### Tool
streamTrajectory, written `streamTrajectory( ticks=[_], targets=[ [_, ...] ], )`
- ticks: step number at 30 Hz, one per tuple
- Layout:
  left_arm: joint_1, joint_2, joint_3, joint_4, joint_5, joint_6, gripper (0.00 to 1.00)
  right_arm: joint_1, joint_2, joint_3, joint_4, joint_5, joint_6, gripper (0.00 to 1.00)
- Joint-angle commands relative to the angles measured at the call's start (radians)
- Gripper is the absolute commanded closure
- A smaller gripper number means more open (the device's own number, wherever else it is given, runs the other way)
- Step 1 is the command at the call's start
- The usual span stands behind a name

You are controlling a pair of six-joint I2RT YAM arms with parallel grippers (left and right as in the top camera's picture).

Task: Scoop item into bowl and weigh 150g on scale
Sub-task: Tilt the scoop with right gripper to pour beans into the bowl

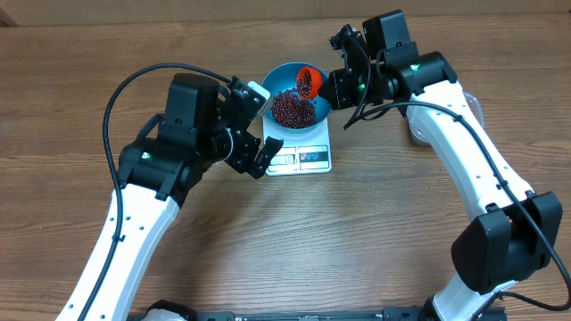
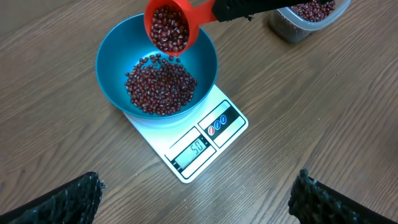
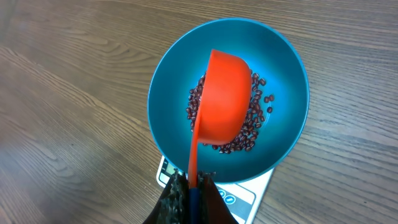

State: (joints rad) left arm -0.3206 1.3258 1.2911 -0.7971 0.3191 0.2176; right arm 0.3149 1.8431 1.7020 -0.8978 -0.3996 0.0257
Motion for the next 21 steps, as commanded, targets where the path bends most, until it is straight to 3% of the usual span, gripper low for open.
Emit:
streamTrajectory(
  ticks=[1,21],
  targets=[
    [0.000,-0.011,0.013,0.000,0.014,0.022,0.00,0.004,-0.014,0.034,0.006,0.006,0.001,0.96],
    [0.000,-0.011,0.013,0.000,0.014,0.022,0.00,0.004,-0.014,0.034,0.002,0.010,-0.038,0.96]
  ],
)
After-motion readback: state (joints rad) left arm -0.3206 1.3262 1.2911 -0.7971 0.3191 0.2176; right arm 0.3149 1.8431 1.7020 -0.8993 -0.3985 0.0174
